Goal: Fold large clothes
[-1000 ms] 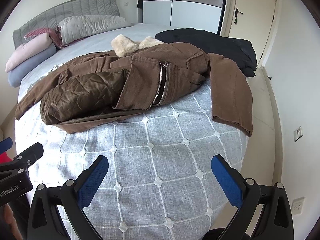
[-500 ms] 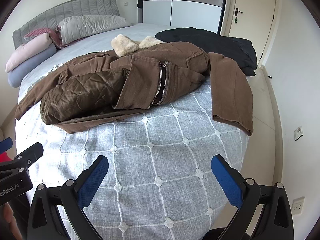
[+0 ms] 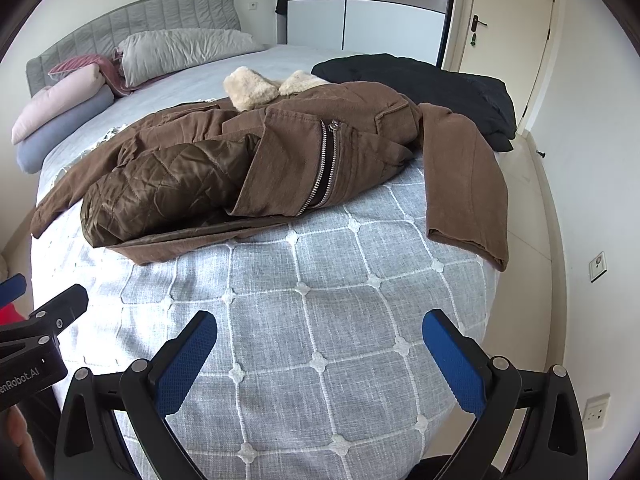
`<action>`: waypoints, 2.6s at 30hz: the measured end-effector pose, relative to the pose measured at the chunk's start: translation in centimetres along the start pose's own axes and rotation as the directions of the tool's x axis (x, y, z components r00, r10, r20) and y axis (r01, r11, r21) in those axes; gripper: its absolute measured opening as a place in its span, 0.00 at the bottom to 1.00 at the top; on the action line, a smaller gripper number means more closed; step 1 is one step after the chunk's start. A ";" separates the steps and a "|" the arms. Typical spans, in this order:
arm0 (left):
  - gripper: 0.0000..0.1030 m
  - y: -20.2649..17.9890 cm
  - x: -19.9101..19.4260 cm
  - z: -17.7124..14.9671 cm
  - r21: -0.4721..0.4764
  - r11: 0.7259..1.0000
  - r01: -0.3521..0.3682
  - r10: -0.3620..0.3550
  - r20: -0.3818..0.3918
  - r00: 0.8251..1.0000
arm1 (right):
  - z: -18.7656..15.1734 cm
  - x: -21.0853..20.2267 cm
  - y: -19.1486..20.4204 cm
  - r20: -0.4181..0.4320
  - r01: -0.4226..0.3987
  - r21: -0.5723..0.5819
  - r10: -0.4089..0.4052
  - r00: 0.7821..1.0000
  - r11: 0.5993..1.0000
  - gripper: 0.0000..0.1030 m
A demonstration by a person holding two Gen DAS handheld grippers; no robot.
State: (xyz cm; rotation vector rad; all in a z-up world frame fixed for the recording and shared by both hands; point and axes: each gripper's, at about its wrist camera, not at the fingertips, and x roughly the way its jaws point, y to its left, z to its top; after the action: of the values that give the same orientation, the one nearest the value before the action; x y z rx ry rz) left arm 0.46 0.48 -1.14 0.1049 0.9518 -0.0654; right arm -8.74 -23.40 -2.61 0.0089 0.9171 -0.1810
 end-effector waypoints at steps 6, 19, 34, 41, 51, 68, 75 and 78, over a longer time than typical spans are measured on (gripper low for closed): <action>1.00 0.0 0.0 -0.1 0.000 1.000 -0.001 0.001 -0.001 1.000 | 0.0 0.0 0.0 -0.001 0.000 0.001 0.000 1.000 1.000 1.00; 1.00 0.5 1.0 0.1 -0.031 0.999 0.020 -0.020 0.001 1.000 | 0.2 0.5 -0.1 0.003 0.014 -0.021 -0.014 1.000 1.000 1.00; 1.00 6.3 4.7 4.4 -0.074 0.989 0.127 -0.131 -0.058 0.990 | 3.7 3.3 -2.6 -0.079 -0.100 -0.052 0.096 0.992 0.994 1.00; 0.93 9.9 7.8 6.0 -0.132 0.963 0.233 -0.245 -0.088 0.965 | 8.0 6.3 -4.8 -0.075 -0.242 0.002 0.241 0.968 0.970 1.00; 0.44 9.4 12.7 6.3 -0.225 0.857 0.464 -0.501 -0.149 0.853 | 12.9 14.5 -8.6 -0.045 -0.323 0.206 0.339 0.940 0.924 0.86; 0.11 11.7 -1.4 9.5 -0.142 0.870 0.472 -0.450 0.159 0.879 | 15.1 9.5 -7.9 0.106 -0.426 0.124 0.415 0.904 0.896 0.17; 0.00 16.7 -6.3 7.3 -0.109 0.901 0.420 -0.392 0.210 0.896 | 13.9 -1.7 -6.2 0.146 -0.449 -0.003 0.444 0.884 0.894 0.16; 0.01 18.5 -7.4 5.4 -0.039 0.925 0.377 -0.362 0.200 0.910 | 11.6 -4.3 -4.9 0.103 -0.466 -0.065 0.470 0.876 0.882 0.17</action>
State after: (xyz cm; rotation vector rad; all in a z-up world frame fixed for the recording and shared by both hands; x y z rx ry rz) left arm 2.39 18.28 9.13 -0.1542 0.7713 -0.3837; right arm -2.90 -28.57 8.16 0.1836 0.7772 0.2874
